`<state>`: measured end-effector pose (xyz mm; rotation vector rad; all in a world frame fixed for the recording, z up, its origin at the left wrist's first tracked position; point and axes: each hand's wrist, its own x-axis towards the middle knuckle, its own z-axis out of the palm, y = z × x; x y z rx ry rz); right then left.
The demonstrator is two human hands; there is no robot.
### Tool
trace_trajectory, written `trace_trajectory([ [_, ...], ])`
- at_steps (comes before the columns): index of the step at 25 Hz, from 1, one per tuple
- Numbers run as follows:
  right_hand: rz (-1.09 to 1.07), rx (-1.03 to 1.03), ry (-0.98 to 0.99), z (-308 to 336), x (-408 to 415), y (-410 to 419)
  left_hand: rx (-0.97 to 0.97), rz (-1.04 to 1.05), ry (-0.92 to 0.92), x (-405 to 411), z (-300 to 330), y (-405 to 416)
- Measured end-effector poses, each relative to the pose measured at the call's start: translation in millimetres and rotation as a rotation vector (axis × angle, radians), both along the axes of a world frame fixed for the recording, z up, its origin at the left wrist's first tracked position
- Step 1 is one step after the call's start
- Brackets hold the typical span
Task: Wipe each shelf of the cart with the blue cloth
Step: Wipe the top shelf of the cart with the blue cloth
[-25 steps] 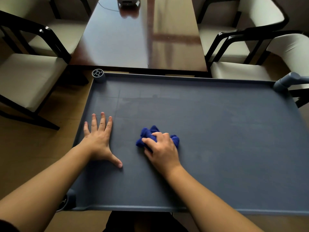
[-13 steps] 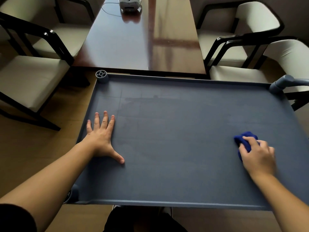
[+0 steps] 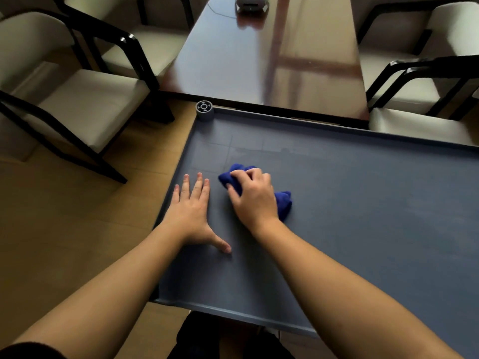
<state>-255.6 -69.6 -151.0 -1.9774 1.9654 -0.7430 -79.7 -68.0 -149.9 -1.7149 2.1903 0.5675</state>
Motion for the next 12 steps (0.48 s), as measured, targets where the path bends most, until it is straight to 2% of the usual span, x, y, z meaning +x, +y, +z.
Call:
trace_trajectory([
  [4,0.069,0.026,0.207,-7.8,-2.7,-7.4,-0.007,0.004,0.026,-0.4,-5.7,1.0],
  [12,-0.240,0.097,0.262,-16.7,-152.8,24.2,0.019,0.024,0.009,-6.1,2.1,3.9],
])
